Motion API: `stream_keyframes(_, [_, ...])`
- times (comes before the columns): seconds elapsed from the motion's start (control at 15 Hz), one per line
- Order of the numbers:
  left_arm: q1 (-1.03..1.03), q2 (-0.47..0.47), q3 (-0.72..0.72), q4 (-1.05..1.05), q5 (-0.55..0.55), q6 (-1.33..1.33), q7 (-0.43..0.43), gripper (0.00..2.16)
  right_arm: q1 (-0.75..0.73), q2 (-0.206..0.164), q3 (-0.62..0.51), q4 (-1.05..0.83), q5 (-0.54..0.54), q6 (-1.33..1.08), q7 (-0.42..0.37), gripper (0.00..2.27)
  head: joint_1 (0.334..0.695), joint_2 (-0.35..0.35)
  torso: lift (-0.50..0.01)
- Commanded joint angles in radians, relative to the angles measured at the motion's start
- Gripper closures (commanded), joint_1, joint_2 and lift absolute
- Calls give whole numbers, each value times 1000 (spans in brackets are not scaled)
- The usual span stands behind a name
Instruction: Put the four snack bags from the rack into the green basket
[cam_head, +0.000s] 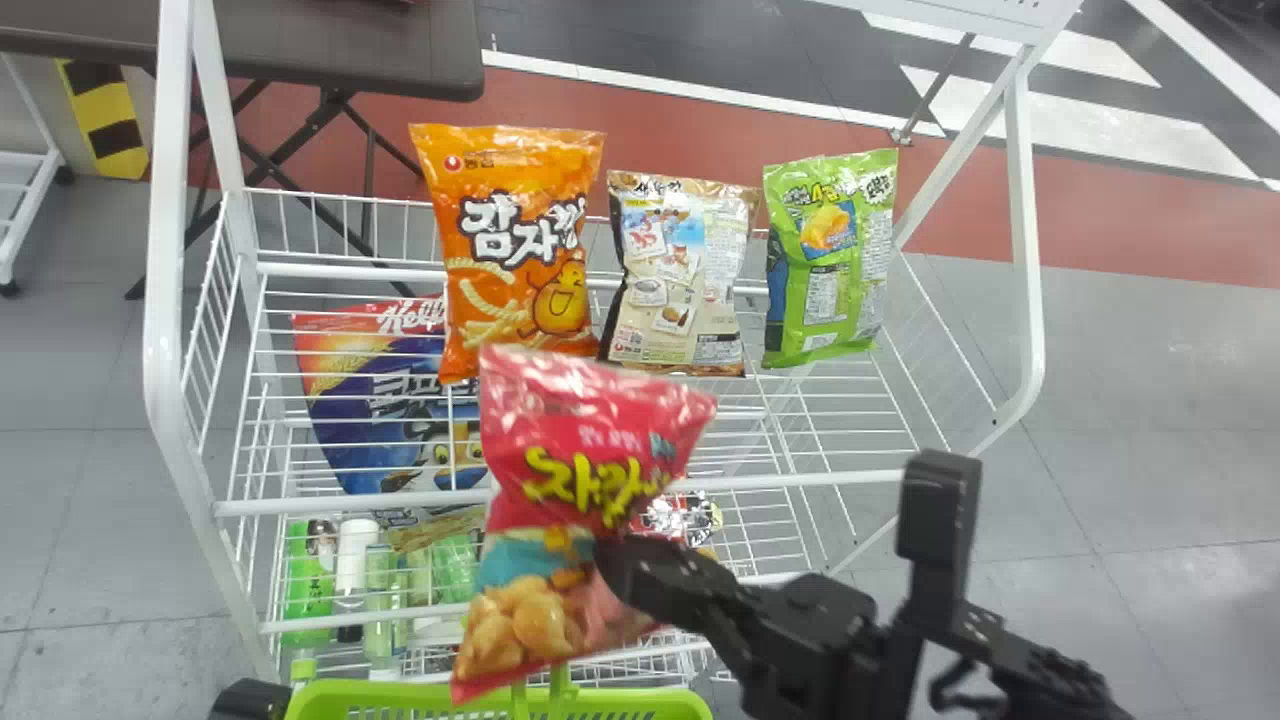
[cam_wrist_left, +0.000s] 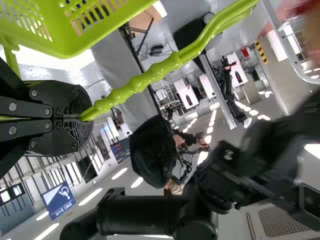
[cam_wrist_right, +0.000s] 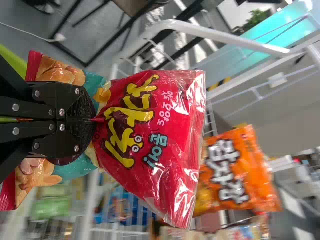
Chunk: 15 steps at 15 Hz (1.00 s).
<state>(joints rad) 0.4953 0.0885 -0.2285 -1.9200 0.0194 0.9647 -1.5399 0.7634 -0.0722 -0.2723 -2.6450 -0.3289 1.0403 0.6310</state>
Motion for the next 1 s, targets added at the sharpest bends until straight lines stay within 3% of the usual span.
stream_keyframes(0.0, [2,-4,9,-14,1,7,3,2064,56,55,-102,-53,-5,14,52,1862,695,-350,-6])
stream_keyframes(0.4, [2,-4,21,-59,1,10,12,2064,65,68,-258,-52,28,266,211,1862,695,-350,-6])
stream_keyframes(0.93, [9,-4,11,-139,-1,56,26,2064,60,55,-148,103,160,327,254,1862,695,-350,-6])
